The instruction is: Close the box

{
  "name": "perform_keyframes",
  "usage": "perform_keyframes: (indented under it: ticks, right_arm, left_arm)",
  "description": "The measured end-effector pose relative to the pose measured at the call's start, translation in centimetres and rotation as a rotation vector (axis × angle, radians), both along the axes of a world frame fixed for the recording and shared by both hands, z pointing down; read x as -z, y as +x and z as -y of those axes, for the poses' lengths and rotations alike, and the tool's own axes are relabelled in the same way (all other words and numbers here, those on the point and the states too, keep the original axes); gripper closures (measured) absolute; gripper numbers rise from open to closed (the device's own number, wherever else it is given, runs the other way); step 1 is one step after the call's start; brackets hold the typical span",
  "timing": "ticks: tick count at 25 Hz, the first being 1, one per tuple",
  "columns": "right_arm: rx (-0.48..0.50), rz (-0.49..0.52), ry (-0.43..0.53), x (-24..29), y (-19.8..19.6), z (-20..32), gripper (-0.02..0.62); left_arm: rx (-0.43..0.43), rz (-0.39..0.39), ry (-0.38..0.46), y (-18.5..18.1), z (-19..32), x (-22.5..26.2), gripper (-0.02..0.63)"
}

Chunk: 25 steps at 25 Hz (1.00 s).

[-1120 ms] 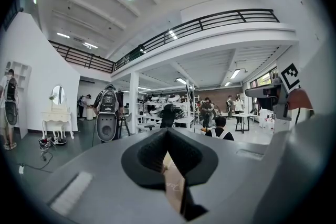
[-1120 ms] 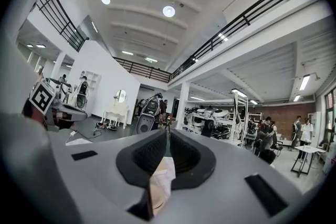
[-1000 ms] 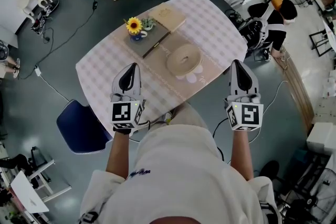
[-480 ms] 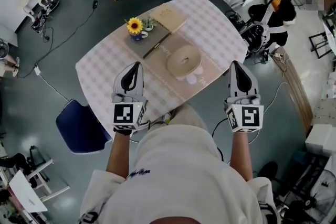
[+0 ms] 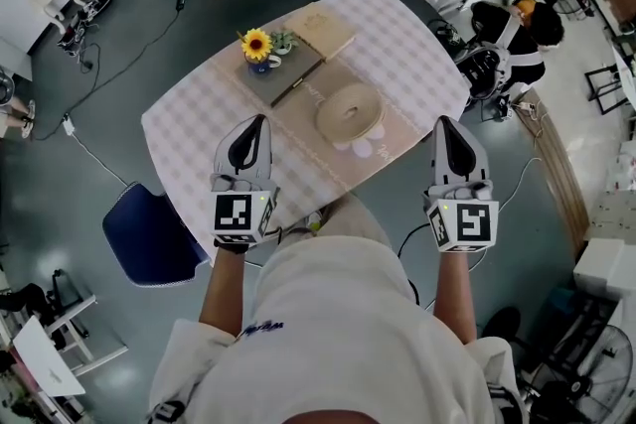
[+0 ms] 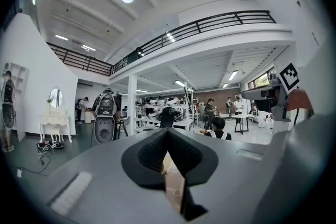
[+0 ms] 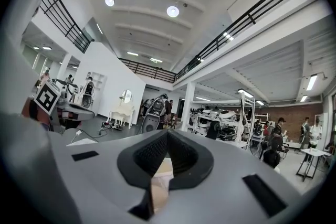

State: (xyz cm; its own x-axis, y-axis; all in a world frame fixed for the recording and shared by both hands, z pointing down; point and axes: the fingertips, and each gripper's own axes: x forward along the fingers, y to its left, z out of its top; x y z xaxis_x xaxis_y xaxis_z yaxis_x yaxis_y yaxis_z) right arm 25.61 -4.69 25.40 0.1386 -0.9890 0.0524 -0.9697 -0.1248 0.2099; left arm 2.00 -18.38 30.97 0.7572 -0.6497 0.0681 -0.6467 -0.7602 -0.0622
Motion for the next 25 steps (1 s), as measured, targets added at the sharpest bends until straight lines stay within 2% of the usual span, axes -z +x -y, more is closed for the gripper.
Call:
perform_keyframes:
  ticks: [7, 25]
  right_arm:
    - [0.005, 0.005, -0.009, -0.7, 0.1, -0.3, 0.594]
    - [-0.029, -0.008, -0.073, -1.7, 1.5, -2.4, 0.592]
  left_arm:
    - [-0.024, 0.001, 0.014, 1.2, -0.6, 0.4, 0.604]
    - [-0.075, 0.012, -0.044, 3.6, -2.1, -1.9, 0.604]
